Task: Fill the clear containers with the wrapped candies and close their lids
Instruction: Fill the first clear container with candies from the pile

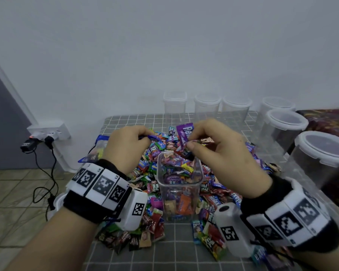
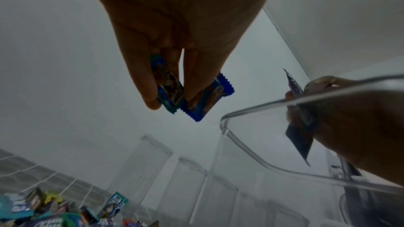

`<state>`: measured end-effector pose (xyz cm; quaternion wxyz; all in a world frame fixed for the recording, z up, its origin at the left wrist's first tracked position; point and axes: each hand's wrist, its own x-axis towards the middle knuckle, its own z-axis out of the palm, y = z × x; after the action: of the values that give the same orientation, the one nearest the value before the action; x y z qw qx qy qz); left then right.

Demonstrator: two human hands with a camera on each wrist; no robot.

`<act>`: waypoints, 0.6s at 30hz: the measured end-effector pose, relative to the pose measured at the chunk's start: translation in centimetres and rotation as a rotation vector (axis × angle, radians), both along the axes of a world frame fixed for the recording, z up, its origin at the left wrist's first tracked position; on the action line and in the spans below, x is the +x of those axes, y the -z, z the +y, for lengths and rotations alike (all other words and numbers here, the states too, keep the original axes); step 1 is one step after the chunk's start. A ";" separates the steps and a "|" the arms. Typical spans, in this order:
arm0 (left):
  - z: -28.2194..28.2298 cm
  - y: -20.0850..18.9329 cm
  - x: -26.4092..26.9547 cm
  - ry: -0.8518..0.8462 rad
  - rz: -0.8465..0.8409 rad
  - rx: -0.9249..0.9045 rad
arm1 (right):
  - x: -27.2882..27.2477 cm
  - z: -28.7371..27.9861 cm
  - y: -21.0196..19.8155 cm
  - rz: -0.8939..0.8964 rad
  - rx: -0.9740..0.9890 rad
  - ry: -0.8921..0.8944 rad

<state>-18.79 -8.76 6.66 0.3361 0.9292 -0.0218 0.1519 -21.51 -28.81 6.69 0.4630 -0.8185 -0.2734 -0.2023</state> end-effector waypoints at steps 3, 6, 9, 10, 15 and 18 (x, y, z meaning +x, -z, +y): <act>0.0 -0.1 -0.2 0.015 -0.014 -0.029 | -0.3 0.2 0.6 0.041 -0.006 -0.039; -0.1 -0.1 -0.4 0.011 -0.032 -0.046 | -0.3 0.3 1.2 0.062 -0.064 -0.037; -0.2 0.0 -0.7 0.011 -0.042 -0.063 | -0.4 0.3 1.7 0.000 -0.175 -0.030; -0.3 0.0 -0.8 0.017 -0.045 -0.073 | -0.4 0.4 1.8 -0.021 -0.202 -0.033; -0.8 -0.3 -1.3 0.068 -0.077 -0.061 | -0.6 0.2 2.1 -0.008 -0.142 -0.053; -1.1 -0.5 -1.8 0.101 -0.099 -0.046 | -0.8 -0.2 2.7 0.064 -0.072 -0.026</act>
<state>-20.60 -9.83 7.17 0.3631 0.9103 -0.0815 0.1810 -22.35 -29.05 4.02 0.4443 -0.8371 -0.2763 -0.1599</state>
